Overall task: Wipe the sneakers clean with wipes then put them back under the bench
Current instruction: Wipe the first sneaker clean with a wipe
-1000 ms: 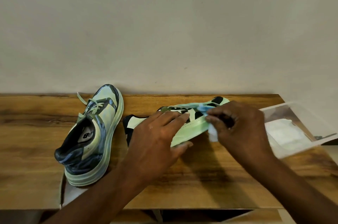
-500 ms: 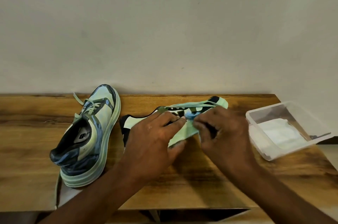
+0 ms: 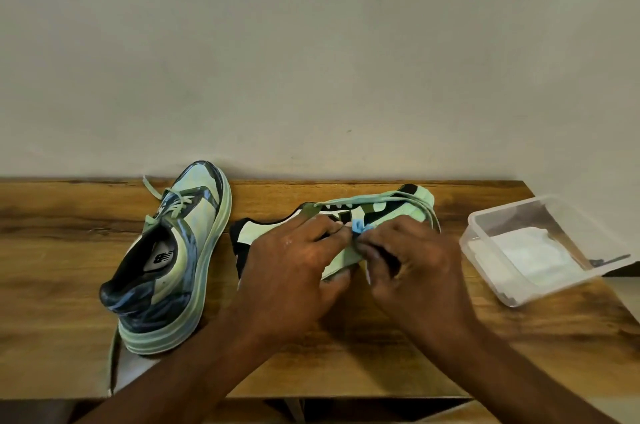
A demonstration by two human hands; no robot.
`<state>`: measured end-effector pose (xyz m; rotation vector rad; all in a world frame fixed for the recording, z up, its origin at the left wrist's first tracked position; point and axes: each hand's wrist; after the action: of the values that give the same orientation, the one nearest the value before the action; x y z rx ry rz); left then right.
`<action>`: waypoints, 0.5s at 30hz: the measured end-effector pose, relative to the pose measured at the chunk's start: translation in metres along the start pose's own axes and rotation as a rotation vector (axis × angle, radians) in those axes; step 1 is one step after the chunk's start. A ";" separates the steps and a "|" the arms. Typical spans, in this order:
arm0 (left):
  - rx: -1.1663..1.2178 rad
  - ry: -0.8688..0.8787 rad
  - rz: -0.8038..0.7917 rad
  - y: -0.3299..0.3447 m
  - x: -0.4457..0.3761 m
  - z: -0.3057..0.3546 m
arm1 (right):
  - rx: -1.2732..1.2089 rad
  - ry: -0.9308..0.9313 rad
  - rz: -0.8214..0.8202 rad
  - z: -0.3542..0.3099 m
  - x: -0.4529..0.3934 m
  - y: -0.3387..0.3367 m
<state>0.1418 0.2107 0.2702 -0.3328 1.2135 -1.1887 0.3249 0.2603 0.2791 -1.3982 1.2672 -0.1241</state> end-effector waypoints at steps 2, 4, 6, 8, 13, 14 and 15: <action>0.008 -0.003 0.003 -0.001 -0.001 -0.001 | 0.004 -0.054 -0.045 0.002 -0.001 -0.001; 0.013 -0.013 0.012 -0.001 -0.001 -0.001 | 0.034 -0.007 -0.048 0.018 -0.010 -0.008; 0.016 -0.010 0.015 0.000 -0.001 0.000 | 0.050 0.099 -0.018 0.036 -0.021 -0.019; 0.021 -0.005 0.007 0.001 0.001 0.000 | 0.061 0.181 0.010 0.044 -0.026 -0.023; 0.011 -0.015 -0.015 0.001 0.002 0.000 | 0.023 0.009 -0.027 0.006 -0.007 -0.006; 0.011 -0.014 -0.012 0.001 0.001 0.000 | 0.007 -0.045 -0.071 0.001 -0.003 -0.005; 0.015 -0.014 -0.006 0.001 0.001 0.000 | 0.002 -0.085 -0.111 0.001 -0.002 -0.006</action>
<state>0.1420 0.2102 0.2693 -0.3331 1.1915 -1.1985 0.3279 0.2605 0.2846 -1.4570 1.1201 -0.1407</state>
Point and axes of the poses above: each hand's wrist, its own x-axis away from the middle knuckle, its own y-axis out of the palm, z = x × y, and after that the axes turned 14 degrees about x, right-handed
